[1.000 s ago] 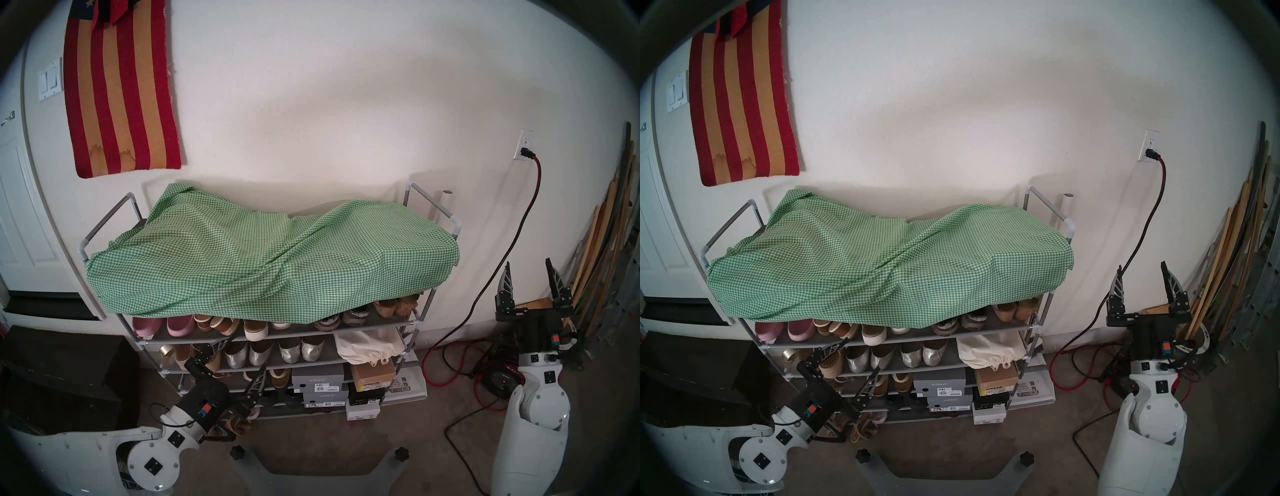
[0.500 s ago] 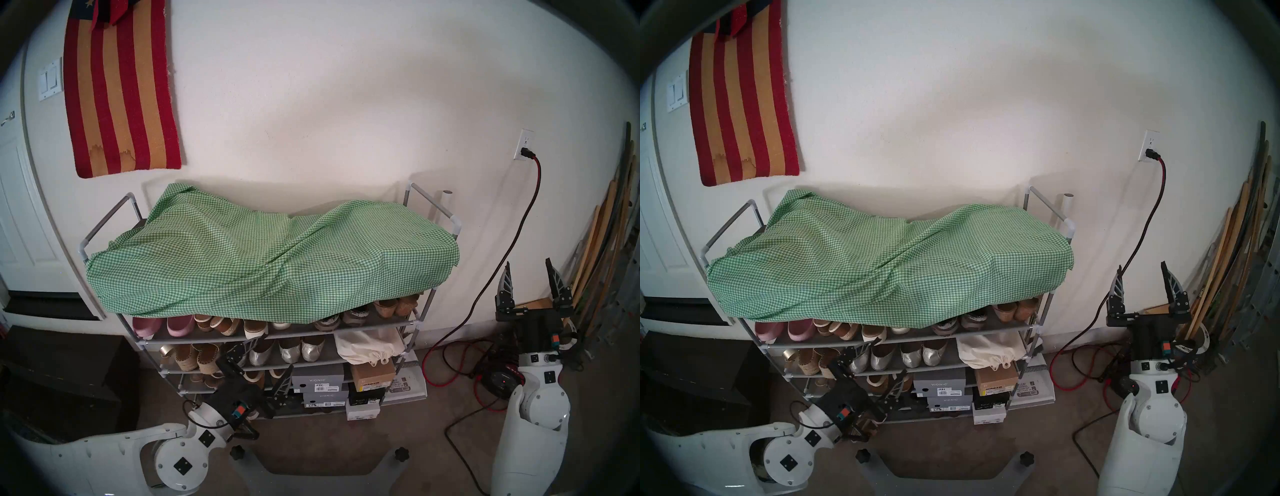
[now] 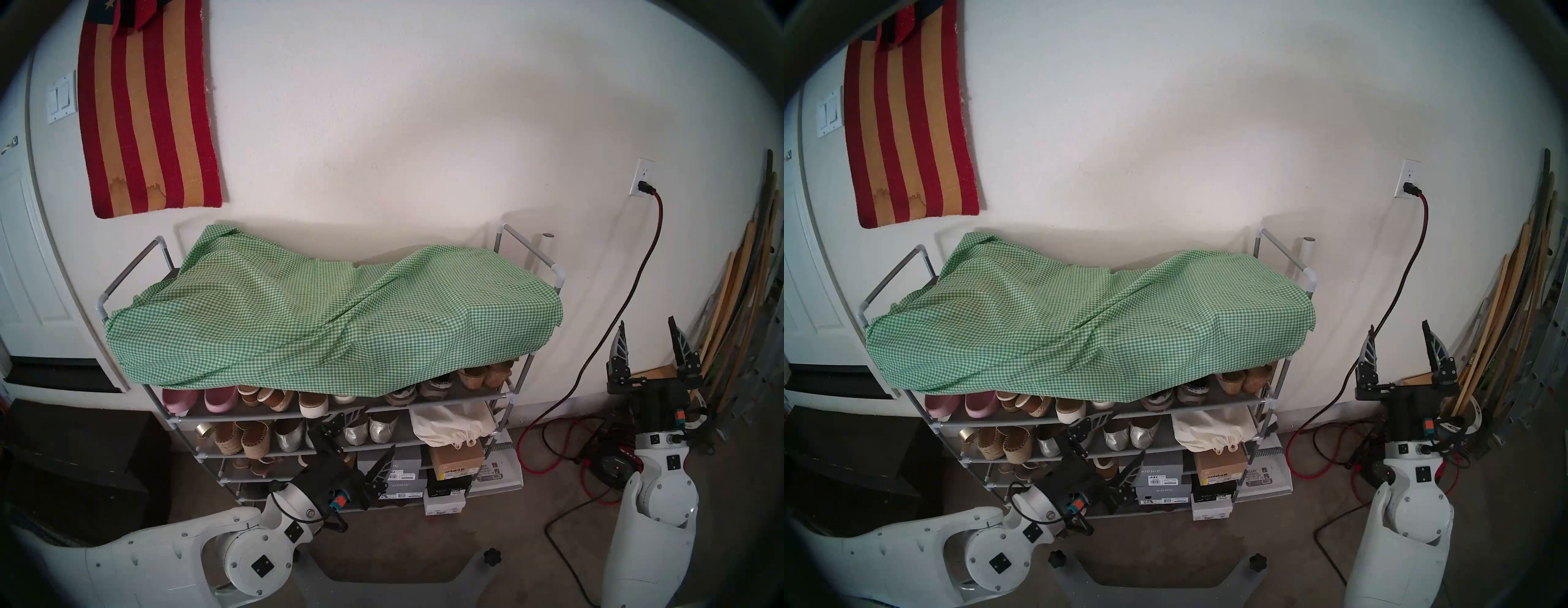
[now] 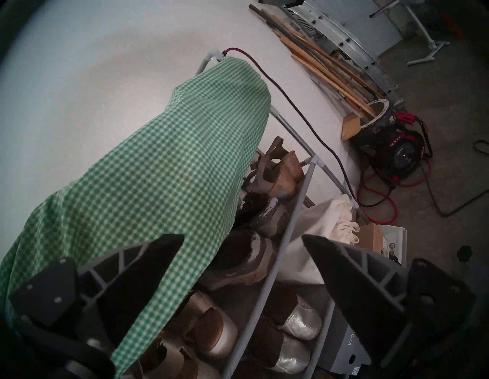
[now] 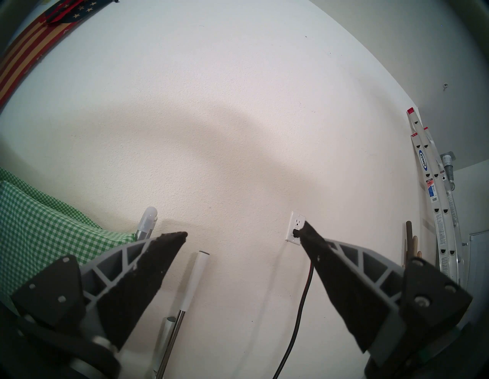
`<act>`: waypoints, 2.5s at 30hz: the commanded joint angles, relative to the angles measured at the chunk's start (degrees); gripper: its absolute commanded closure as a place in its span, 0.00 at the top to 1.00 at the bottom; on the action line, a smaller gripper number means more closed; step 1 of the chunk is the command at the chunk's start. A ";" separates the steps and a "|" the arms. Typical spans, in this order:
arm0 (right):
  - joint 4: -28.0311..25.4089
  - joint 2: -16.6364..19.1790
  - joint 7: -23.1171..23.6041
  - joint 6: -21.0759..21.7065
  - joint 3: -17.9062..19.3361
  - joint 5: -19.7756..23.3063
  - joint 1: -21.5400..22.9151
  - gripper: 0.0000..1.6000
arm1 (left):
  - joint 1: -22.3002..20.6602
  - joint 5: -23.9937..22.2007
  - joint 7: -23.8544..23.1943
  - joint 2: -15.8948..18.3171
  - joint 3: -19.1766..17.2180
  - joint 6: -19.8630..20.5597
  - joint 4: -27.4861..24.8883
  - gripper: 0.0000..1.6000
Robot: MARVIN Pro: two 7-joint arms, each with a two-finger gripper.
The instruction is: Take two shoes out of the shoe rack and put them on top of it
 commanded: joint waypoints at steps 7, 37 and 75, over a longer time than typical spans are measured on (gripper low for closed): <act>0.00 0.10 -0.02 0.00 -0.08 0.00 -0.06 1.00 | -7.89 4.96 -8.70 -8.71 3.18 5.97 5.87 1.00; 0.00 0.10 -0.04 0.00 -0.09 -0.01 -0.07 1.00 | -14.64 8.61 -9.09 -21.04 5.39 9.17 22.22 1.00; 0.00 0.10 -0.04 0.00 -0.09 0.00 -0.07 1.00 | -22.04 9.02 -13.07 -28.48 4.20 7.94 37.55 1.00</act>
